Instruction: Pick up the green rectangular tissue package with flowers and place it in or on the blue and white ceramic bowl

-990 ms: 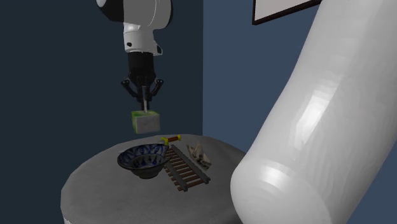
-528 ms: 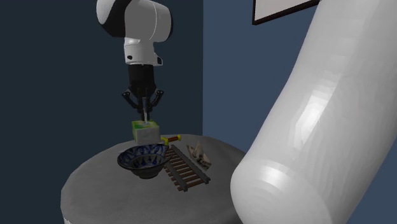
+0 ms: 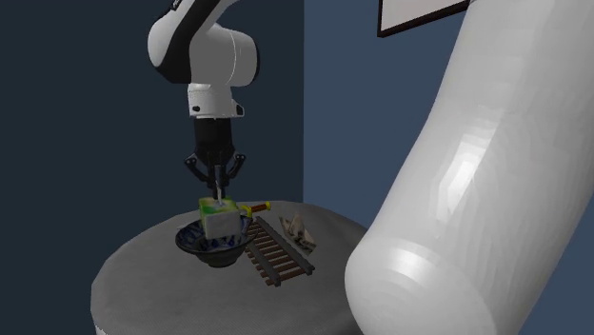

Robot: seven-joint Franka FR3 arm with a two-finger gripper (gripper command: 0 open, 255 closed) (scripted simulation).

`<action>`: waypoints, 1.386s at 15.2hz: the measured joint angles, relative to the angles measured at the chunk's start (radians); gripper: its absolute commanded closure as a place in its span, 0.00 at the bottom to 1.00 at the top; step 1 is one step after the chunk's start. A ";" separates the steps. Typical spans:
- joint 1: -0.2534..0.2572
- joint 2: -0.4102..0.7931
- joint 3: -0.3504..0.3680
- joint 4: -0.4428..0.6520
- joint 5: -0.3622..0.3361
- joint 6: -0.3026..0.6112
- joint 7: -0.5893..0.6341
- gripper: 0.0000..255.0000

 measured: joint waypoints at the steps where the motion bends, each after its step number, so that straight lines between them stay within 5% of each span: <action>1: 0.000 0.005 0.000 -0.004 0.000 0.009 0.001 1.00; 7: 0.000 0.009 0.000 -0.013 0.000 0.022 0.000 1.00; 8: 0.000 0.009 0.000 -0.013 0.000 0.022 0.000 0.00; 14: 0.000 0.009 0.000 -0.013 0.000 0.023 0.000 0.00; 21: -0.001 -0.018 -0.001 0.088 -0.001 -0.104 -0.001 0.00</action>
